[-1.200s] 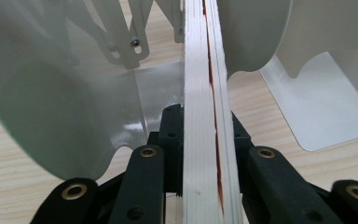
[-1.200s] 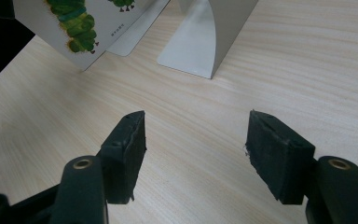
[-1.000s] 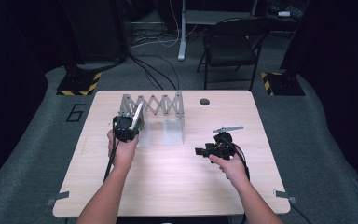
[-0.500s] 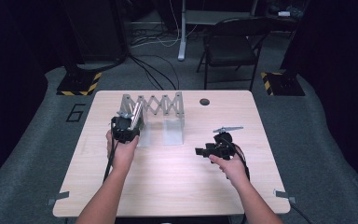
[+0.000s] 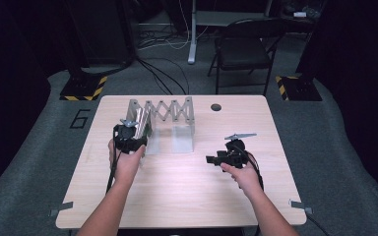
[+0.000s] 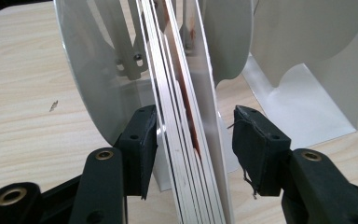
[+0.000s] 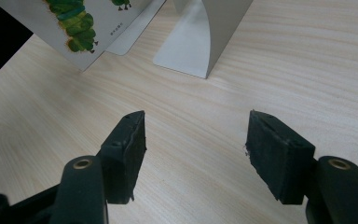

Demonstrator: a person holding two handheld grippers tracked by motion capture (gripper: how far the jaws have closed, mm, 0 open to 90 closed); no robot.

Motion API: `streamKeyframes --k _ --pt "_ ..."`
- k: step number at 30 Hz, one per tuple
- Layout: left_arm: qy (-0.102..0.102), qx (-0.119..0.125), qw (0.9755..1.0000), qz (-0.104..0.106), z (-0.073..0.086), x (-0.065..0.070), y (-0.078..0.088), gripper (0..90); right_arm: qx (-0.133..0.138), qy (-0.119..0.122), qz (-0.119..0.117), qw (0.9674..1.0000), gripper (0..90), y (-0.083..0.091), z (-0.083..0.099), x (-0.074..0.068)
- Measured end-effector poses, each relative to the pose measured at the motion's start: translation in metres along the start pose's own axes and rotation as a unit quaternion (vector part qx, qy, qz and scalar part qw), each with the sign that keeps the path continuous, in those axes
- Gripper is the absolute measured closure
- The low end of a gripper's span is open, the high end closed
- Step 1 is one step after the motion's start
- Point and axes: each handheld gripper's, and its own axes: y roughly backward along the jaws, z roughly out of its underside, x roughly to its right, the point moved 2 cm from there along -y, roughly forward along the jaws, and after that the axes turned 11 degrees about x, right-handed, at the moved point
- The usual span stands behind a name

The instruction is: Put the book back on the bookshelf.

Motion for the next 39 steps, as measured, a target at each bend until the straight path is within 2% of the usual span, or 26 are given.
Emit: streamKeyframes --k 8,10,12,15,19,27,29,30,39 --pt "-0.011 0.006 0.9998 0.013 -0.001 0.0 0.016 50.4 -0.001 0.002 0.001 1.0 37.6 0.0 0.0 0.0" --pt "-0.004 0.01 0.9998 0.017 -0.002 -0.001 0.02 50.4 -0.001 0.002 0.001 1.0 37.6 0.0 0.0 0.0" --pt "-0.007 0.012 0.9996 0.023 -0.003 -0.003 0.026 50.4 -0.002 0.002 0.002 1.0 37.6 0.0 0.0 0.0" --pt "0.004 0.019 0.999 0.041 -0.005 -0.003 0.035 50.4 -0.002 0.004 0.003 1.0 37.6 -0.001 0.0 0.0" --pt "0.007 0.023 0.9981 0.057 -0.006 -0.002 0.045 50.5 -0.004 0.003 0.001 1.0 37.6 -0.002 0.001 0.001" --pt "-0.006 0.03 0.9963 0.08 -0.005 0.004 0.061 50.4 -0.004 0.004 0.001 1.0 37.6 -0.002 0.002 0.001" --pt "-0.008 0.024 0.9958 0.088 -0.004 0.004 0.065 50.4 -0.002 0.004 0.001 1.0 37.6 -0.002 0.002 0.002" --pt "-0.008 0.03 0.9957 0.087 -0.004 0.005 0.066 50.4 -0.002 0.006 0.0 1.0 37.6 -0.002 0.001 0.002" --pt "-0.016 0.031 0.9937 0.107 0.007 0.005 0.083 49.7 -0.004 0.004 0.003 1.0 37.6 -0.002 0.002 0.001"
